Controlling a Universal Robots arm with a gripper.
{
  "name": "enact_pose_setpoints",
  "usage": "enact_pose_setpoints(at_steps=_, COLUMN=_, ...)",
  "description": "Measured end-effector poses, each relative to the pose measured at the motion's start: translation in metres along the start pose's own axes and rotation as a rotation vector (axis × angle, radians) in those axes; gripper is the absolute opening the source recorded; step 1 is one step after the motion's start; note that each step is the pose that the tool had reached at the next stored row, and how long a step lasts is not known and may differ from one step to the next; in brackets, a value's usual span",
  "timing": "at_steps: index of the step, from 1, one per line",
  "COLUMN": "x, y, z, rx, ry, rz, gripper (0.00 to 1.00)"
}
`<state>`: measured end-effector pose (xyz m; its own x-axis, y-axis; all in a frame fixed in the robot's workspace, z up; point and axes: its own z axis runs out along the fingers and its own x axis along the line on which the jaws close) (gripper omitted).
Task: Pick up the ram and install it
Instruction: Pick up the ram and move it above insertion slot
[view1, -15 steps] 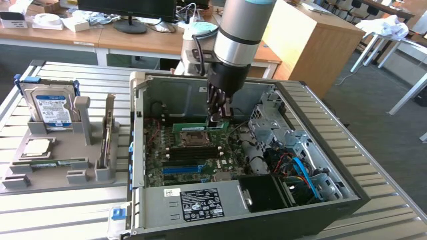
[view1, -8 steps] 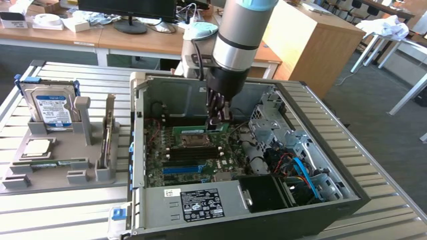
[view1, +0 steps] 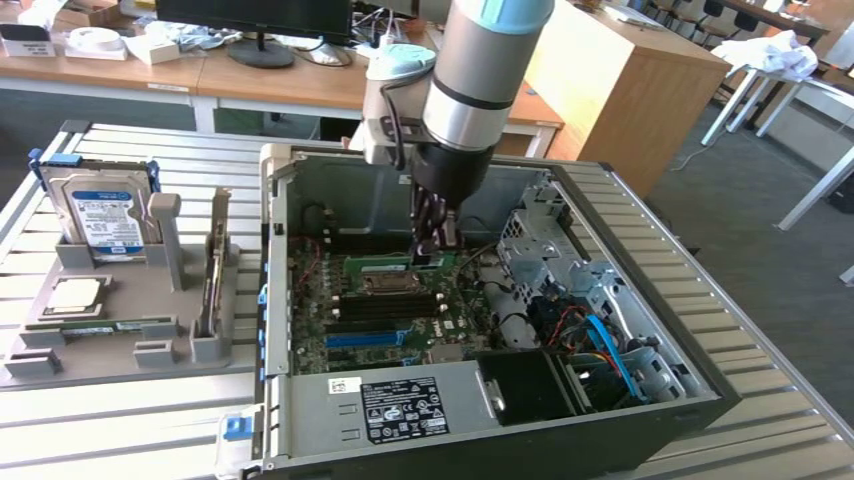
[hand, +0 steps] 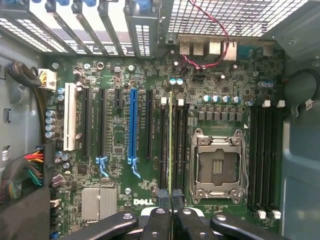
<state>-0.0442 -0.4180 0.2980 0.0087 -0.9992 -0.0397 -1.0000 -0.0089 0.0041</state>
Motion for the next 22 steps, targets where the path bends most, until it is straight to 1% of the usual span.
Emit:
enact_pose_setpoints(at_steps=3, x=0.0001, y=0.0001, z=0.002, rx=-0.0001, ry=0.0001, rz=0.005, gripper=0.12)
enact_pose_setpoints(at_steps=9, x=0.0001, y=0.0001, z=0.0021, rx=0.0001, ry=0.0001, rz=0.009, gripper=0.12)
enact_pose_setpoints(at_steps=16, x=0.0001, y=0.0001, z=0.0026, rx=0.0013, ry=0.0, rz=0.041, gripper=0.12)
enact_pose_setpoints(at_steps=21, x=0.0001, y=0.0001, z=0.0026, rx=0.0013, ry=-0.0001, rz=0.041, gripper=0.12)
enact_pose_setpoints(at_steps=22, x=0.0001, y=0.0, z=0.0026, rx=-0.0008, ry=-0.0001, rz=0.042, gripper=0.12)
